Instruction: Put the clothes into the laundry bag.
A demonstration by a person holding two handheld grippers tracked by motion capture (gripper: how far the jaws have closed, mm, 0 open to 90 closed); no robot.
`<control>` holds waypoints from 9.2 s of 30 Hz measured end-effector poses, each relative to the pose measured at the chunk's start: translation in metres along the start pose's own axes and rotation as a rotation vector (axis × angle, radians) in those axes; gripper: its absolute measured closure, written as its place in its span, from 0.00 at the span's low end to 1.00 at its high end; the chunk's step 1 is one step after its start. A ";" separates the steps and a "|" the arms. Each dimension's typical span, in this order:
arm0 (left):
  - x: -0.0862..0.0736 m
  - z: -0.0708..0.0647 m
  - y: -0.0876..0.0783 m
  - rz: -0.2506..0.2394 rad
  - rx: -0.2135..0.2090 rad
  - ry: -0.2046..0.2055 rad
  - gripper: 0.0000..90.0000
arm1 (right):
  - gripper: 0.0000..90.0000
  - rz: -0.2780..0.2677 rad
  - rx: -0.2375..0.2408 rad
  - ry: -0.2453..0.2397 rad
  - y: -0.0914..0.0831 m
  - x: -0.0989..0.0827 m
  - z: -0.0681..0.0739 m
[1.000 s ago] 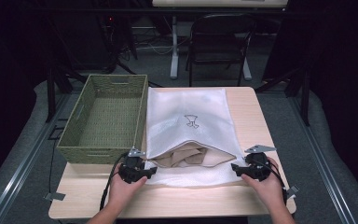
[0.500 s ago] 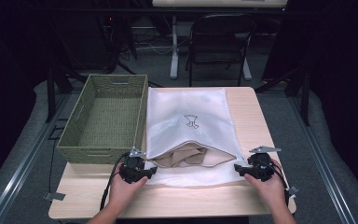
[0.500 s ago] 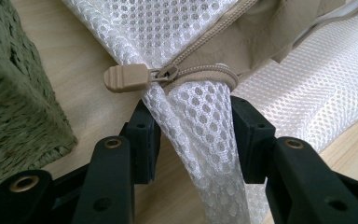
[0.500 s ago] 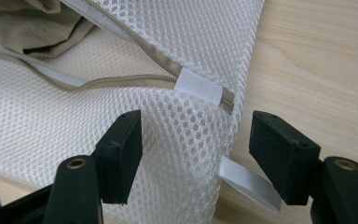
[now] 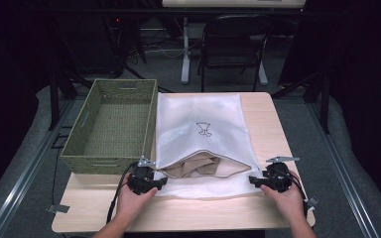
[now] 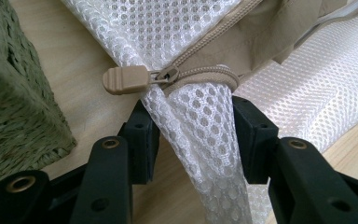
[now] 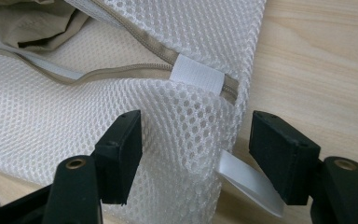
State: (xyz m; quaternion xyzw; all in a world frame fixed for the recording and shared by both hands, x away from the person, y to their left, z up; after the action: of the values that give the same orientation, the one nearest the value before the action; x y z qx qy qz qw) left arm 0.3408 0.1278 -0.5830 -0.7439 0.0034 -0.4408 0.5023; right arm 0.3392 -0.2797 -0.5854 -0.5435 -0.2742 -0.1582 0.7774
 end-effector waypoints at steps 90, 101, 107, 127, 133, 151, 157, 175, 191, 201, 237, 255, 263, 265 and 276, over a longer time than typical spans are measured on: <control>0.068 0.003 -0.039 0.084 -0.092 0.049 0.93 | 0.91 0.050 0.101 -0.300 -0.042 0.059 0.047; 0.086 0.006 -0.048 0.128 -0.078 0.059 0.93 | 0.91 0.101 0.084 -0.337 -0.050 0.078 0.054; 0.097 0.009 -0.051 0.164 -0.069 0.065 0.94 | 0.91 0.120 0.083 -0.324 -0.051 0.088 0.054; 0.126 0.022 -0.058 0.195 -0.017 0.075 0.94 | 0.91 0.135 0.052 -0.351 -0.058 0.120 0.065; 0.132 0.032 -0.066 0.187 0.011 0.049 0.93 | 0.91 0.114 0.028 -0.348 -0.062 0.130 0.068; 0.150 0.045 -0.074 0.173 0.031 0.023 0.92 | 0.91 0.109 -0.013 -0.336 -0.069 0.157 0.069; 0.157 0.052 -0.074 0.162 0.030 0.014 0.92 | 0.91 0.097 -0.011 -0.323 -0.068 0.166 0.068; 0.175 0.064 -0.073 0.149 0.047 0.006 0.92 | 0.91 0.072 -0.042 -0.312 -0.061 0.188 0.067; 0.185 0.068 -0.081 0.121 0.069 0.012 0.93 | 0.91 0.040 -0.055 -0.300 -0.065 0.199 0.061; 0.203 0.072 -0.097 0.071 0.101 0.014 0.93 | 0.92 -0.014 -0.055 -0.288 -0.080 0.213 0.059; 0.233 0.067 -0.147 -0.021 0.121 0.027 0.93 | 0.92 -0.141 -0.045 -0.307 -0.130 0.237 0.068; 0.220 0.057 -0.146 0.006 0.100 0.040 0.92 | 0.91 -0.110 -0.051 -0.322 -0.130 0.227 0.069; 0.206 0.053 -0.146 0.022 0.083 0.047 0.92 | 0.91 -0.087 -0.041 -0.345 -0.131 0.213 0.074; 0.201 0.051 -0.146 0.026 0.074 0.050 0.92 | 0.91 -0.082 -0.036 -0.343 -0.131 0.209 0.074; 0.169 0.038 -0.141 0.039 0.023 0.060 0.92 | 0.90 -0.046 -0.004 -0.327 -0.129 0.181 0.072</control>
State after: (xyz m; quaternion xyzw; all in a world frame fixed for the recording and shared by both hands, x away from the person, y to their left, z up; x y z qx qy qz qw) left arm 0.4071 0.1500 -0.3707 -0.7243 0.0277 -0.4531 0.5190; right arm 0.3951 -0.2492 -0.3610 -0.5570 -0.4092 -0.0859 0.7175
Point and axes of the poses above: each handheld gripper's, and its own axes: y roughly forward along the jaws, x roughly out of its top, z roughly to its left, the point moved 3 cm from there along y, roughly forward along the jaws, and after that the axes turned 8 degrees about y, right-handed, at the moved point
